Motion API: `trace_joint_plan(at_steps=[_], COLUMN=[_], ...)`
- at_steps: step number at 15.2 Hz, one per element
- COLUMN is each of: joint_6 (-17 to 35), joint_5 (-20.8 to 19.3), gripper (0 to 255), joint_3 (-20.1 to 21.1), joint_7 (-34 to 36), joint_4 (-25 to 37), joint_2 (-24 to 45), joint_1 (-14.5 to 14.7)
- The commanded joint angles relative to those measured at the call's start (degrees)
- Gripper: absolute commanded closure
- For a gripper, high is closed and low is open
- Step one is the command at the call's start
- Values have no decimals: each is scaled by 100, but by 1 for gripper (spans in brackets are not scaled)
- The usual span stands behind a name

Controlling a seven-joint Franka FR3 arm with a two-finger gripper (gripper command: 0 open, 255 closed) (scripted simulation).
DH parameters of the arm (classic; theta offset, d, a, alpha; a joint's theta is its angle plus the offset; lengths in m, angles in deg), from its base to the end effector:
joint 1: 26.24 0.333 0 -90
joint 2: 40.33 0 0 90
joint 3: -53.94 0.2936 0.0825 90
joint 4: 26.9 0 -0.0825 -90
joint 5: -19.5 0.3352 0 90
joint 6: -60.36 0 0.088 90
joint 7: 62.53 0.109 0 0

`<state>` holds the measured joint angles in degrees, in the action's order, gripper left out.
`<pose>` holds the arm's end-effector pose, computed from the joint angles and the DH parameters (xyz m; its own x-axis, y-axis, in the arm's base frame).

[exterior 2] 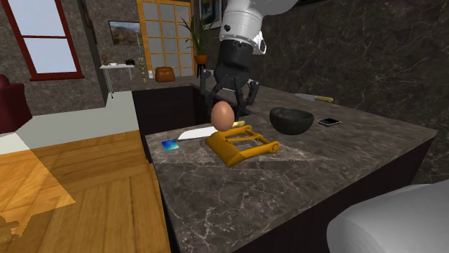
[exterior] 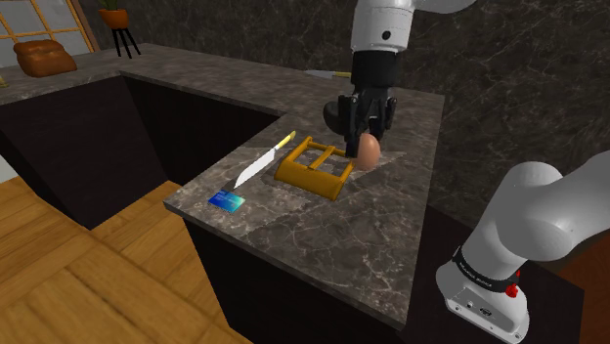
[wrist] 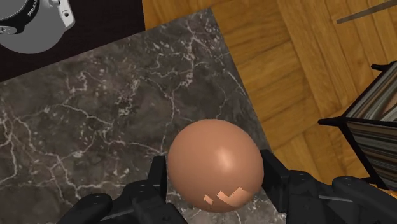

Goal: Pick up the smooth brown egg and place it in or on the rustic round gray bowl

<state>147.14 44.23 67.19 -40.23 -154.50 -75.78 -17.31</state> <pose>0.2702 0.1822 0.5711 0.9781 -0.0238 -0.2069 -0.0728 -0.9699 -0.2322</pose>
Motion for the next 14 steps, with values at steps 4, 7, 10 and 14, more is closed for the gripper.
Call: trace_joint_plan(at_steps=[4, 7, 10, 14], joint_6=[-140, -196, -254, -346], joint_5=[-331, -555, -757, -982], gripper=[255, 255, 255, 255], joint_3=[-399, -675, -936, -1262], joint_7=[-472, -826, -1171, -1616], joint_4=[294, 533, 831, 1318], joint_2=[335, 637, 981, 1500], joint_1=[-205, -350, -485, -656])
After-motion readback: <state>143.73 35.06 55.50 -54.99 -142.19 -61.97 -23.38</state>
